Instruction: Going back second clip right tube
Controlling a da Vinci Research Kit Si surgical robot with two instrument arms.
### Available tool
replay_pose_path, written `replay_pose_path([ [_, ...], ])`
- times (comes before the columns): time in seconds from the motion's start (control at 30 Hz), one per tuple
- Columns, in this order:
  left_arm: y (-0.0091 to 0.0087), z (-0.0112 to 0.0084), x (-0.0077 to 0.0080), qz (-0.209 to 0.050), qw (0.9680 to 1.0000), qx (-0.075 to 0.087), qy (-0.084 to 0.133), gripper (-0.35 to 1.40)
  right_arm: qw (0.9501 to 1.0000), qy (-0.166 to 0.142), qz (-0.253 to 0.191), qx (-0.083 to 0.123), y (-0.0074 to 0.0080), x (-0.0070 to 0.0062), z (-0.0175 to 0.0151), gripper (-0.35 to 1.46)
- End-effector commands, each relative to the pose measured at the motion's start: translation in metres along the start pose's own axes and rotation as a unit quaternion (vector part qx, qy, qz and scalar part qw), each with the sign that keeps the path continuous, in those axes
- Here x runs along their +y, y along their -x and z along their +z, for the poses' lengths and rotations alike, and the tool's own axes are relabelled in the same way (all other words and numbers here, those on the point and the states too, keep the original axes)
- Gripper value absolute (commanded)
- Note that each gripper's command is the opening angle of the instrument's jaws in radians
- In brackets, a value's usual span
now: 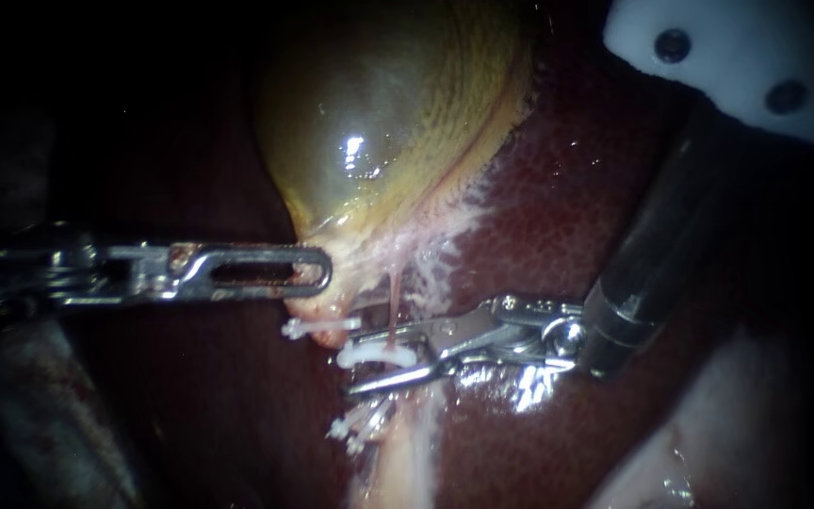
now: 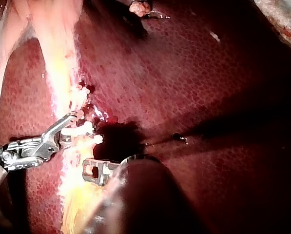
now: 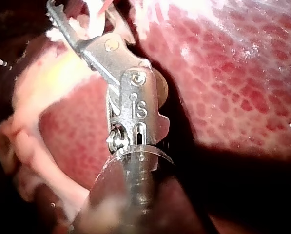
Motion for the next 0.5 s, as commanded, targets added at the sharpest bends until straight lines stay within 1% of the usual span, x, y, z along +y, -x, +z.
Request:
replay_pose_path([
  [0.03, 0.0, 0.0, 0.0, 0.0, 1.0, 0.0, 0.0, -0.35, 1.0, 0.0, -0.004, 0.0, 0.0, 0.0, 0.0, 0.44],
  [0.33, 0.0, -0.0002, 0.0, 0.0, 1.0, 0.0, 0.0, -0.35, 0.9994, -0.001, -0.036, -0.002, -0.0003, -0.0005, -0.0001, 0.47],
  [0.5, 0.0, -0.0002, 0.0, 0.0, 1.0, 0.0, 0.0, -0.35, 0.9993, -0.002, -0.036, -0.002, -0.0003, -0.001, 0.0001, 0.46],
])
